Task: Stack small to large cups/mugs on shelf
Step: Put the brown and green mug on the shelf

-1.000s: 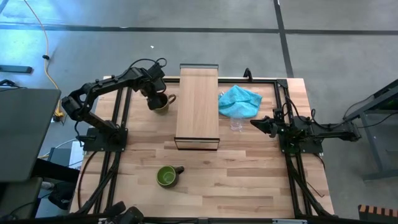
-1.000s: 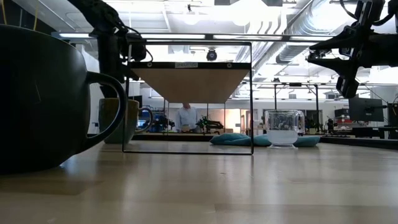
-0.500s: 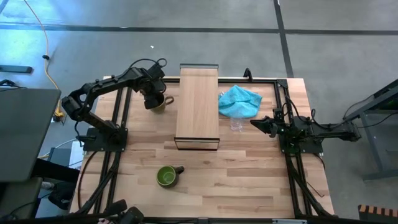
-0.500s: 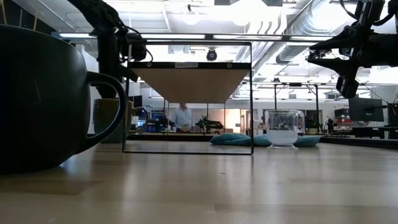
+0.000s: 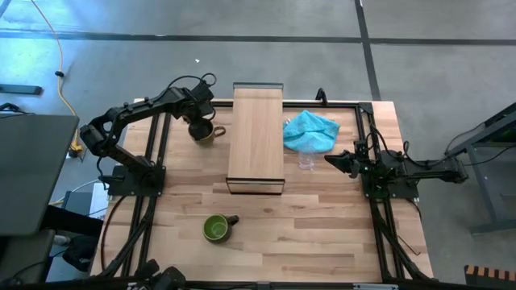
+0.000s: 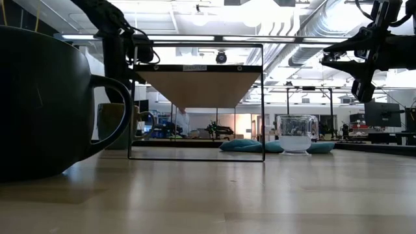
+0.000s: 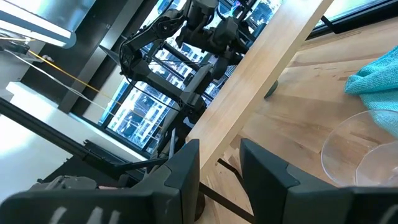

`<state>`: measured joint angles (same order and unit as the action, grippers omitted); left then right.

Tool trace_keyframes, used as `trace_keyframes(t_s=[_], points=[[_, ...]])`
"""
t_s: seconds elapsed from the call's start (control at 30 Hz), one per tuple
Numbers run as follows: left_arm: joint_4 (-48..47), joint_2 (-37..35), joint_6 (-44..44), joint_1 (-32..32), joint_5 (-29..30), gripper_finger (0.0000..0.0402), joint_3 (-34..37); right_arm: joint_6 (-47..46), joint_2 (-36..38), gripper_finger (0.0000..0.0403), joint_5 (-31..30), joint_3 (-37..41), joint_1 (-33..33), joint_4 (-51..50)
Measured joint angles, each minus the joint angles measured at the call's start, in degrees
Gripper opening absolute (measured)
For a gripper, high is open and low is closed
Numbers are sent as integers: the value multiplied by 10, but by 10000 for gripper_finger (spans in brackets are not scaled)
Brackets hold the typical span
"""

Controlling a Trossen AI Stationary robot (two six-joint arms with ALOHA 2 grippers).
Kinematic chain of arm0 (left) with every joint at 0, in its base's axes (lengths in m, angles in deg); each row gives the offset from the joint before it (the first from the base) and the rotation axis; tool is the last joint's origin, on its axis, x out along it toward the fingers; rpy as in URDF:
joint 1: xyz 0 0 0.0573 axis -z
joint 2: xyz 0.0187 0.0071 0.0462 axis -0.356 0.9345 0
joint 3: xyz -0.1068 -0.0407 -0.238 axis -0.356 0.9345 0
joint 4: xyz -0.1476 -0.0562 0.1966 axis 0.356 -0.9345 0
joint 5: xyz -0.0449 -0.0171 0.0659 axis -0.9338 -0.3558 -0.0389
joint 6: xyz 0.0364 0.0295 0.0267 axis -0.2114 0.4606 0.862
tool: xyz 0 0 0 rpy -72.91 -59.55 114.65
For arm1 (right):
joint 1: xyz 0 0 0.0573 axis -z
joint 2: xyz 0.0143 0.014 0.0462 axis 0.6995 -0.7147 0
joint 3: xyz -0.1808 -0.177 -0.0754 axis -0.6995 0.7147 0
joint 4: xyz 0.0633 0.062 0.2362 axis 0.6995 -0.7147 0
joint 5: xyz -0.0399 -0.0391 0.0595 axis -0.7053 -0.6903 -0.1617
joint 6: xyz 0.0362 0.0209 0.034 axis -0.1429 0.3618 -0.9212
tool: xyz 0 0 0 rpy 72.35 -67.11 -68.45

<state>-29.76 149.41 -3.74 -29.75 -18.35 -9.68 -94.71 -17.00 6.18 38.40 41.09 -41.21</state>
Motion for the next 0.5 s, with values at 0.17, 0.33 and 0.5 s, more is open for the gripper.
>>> trace_keyframes(t_s=[0.17, 0.33, 0.5], points=[[-15, 0, -48, 0, -6, 181, 0, 1, 0, 106, 0, 0, 0, 0], [-36, 0, -118, 0, -11, 216, 0, 10, 0, 106, 0, 0, 0, 0], [-53, 0, -184, 0, -11, 227, 0, 20, 0, 106, 0, 0, 0, 0]])
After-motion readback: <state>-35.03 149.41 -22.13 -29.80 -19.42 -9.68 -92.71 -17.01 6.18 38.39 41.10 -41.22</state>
